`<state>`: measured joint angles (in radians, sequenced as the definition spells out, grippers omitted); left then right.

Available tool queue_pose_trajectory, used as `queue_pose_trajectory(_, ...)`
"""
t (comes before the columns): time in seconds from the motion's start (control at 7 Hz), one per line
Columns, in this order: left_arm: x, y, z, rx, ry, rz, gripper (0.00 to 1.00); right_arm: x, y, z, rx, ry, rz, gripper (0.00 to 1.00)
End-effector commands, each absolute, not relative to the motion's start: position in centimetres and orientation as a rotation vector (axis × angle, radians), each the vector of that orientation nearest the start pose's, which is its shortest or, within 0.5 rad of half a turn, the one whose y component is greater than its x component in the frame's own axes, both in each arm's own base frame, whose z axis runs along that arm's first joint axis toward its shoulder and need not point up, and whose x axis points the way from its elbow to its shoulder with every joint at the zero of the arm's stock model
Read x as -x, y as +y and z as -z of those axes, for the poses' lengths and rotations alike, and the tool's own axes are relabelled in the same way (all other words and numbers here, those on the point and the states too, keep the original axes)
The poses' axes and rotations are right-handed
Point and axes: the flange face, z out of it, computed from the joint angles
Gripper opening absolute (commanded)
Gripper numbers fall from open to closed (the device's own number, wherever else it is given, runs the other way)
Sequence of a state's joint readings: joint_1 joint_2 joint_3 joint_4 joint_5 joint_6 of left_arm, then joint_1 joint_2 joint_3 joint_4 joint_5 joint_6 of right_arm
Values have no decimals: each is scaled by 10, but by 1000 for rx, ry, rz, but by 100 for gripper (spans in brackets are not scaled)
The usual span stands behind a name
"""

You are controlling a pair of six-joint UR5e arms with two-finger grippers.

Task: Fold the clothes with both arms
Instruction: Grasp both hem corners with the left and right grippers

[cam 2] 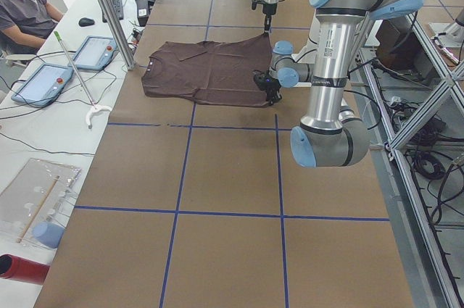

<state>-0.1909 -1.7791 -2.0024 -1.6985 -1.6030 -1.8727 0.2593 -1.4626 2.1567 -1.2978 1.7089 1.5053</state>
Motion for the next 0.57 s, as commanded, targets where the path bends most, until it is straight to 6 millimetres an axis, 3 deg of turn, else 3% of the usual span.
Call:
queue_pose_trajectory(0.0, -503, -230, -331, 76, 803, 449, 0, 438, -240, -308, -30, -973, -112, 0)
queue_pose_trajectory(0.43, -483, -229, -308, 78, 854, 446, 0, 429, -243, -305, -5, -985, -108, 0)
